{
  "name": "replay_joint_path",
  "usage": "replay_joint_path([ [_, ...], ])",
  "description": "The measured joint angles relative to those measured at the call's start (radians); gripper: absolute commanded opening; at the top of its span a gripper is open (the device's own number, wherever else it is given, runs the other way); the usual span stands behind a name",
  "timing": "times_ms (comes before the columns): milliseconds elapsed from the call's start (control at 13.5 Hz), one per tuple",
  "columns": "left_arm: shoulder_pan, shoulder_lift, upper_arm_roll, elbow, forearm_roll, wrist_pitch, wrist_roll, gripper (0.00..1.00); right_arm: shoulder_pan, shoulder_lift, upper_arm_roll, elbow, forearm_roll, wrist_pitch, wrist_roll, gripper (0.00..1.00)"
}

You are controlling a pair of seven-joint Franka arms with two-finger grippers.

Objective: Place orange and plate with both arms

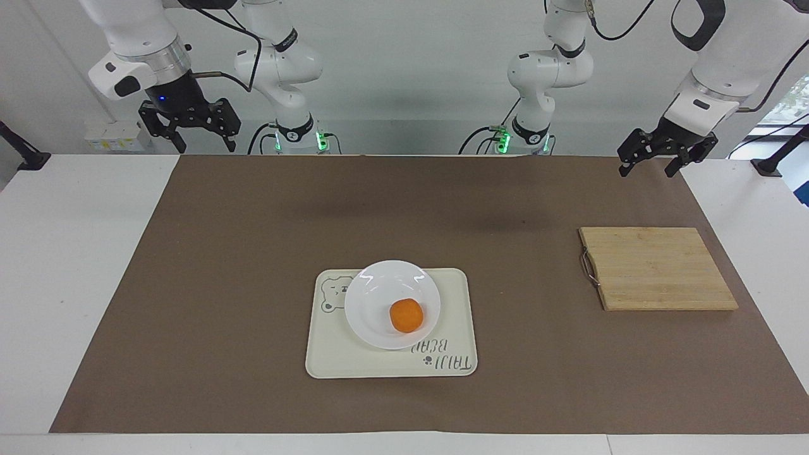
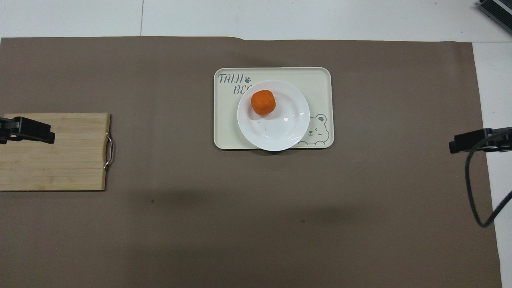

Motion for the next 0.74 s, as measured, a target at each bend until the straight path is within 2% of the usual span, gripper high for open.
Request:
replay_joint_path([
  [742, 0.0, 0.0, 0.0, 0.0, 0.0, 0.0, 0.0, 1.0, -0.001, -0.001, -0.001, 0.0, -0.011, 0.0, -0.001, 1.0],
])
